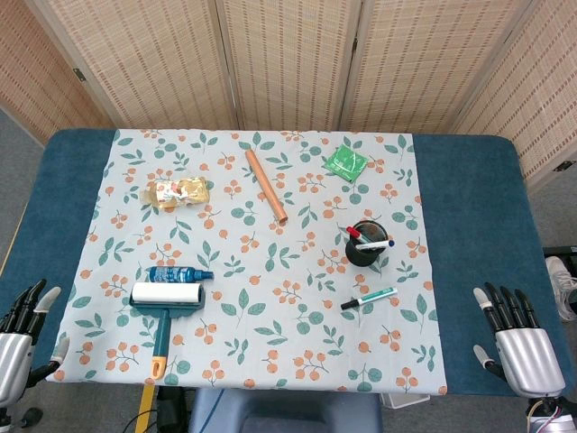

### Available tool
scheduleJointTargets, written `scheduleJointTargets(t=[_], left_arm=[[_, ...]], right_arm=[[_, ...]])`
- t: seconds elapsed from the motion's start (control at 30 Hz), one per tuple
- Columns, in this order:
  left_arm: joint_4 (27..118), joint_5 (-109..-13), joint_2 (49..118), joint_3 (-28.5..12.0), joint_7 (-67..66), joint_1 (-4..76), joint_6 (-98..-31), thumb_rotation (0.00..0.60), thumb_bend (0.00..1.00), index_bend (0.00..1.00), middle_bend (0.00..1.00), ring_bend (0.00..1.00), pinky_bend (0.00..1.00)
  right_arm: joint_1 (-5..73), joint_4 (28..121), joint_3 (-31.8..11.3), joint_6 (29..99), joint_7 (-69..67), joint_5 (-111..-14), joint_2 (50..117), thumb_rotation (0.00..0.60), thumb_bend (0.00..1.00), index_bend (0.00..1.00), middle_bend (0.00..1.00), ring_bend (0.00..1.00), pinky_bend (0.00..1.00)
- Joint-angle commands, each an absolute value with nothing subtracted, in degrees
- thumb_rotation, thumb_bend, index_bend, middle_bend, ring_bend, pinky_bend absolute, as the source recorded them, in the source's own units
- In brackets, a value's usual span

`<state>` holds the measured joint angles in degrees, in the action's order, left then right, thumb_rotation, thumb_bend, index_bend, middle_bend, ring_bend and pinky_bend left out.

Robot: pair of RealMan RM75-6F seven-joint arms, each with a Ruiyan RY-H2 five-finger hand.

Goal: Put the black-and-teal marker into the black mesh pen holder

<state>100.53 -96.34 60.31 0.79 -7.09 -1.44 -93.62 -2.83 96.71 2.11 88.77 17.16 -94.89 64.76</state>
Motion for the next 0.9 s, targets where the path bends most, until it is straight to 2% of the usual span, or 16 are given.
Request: scheduleJointTargets(t=[0.03, 0.27, 0.5, 0.57, 0.7, 0.9], left_arm=[[100.44, -96.01, 60.46, 0.74, -7.24, -1.11, -92.94, 0.600, 0.42, 0.00, 0.02, 0.02, 0.29], [100.27, -95.51, 60.55, 0.58, -7.15, -0.56, -92.06, 0.600, 0.42, 0.00, 0.02, 0.02, 0.29], [100.10, -95.68, 60.50, 0.77, -6.88, -0.43, -91.97, 0.600, 0.42, 0.00, 0.02, 0.02, 0.29], [100.17, -95.94, 60.46, 0.82, -6.79, -0.59, -92.41, 0.600, 0.42, 0.00, 0.02, 0.02, 0.29], [100.38, -96.04, 60.36, 0.81, -6.84, -0.85, -93.04, 0.600, 0.42, 0.00, 0.02, 0.02, 0.29], [100.48, -95.92, 60.40, 0.91, -7.12, -0.97, -93.10, 0.600, 0.42, 0.00, 0.02, 0.02, 0.29]], right_arm=[[-2.83, 96.73, 2.04, 88.74, 17.01, -94.67, 64.64, 0.600, 0.24, 0.00, 0.00, 0.00, 0.00], [-2.34, 96.44, 1.95, 88.66, 15.39, -95.28, 64.72, 0.600, 0.24, 0.00, 0.00, 0.00, 0.00], [2.29, 96.25, 0.36, 82.05, 15.69, -94.04, 64.85, 0.600, 0.24, 0.01, 0.00, 0.00, 0.00], [4.98, 98.05, -0.11, 78.34, 13.97, -94.03, 63.97, 0.600, 0.24, 0.06, 0.01, 0.00, 0.00], [9.64, 100.35, -1.62, 72.95, 14.63, -94.15, 62.85, 0.600, 0.25, 0.24, 0.05, 0.00, 0.00], [15.03, 102.83, -2.56, 65.52, 21.26, -93.31, 63.58, 0.600, 0.26, 0.35, 0.06, 0.00, 0.00]])
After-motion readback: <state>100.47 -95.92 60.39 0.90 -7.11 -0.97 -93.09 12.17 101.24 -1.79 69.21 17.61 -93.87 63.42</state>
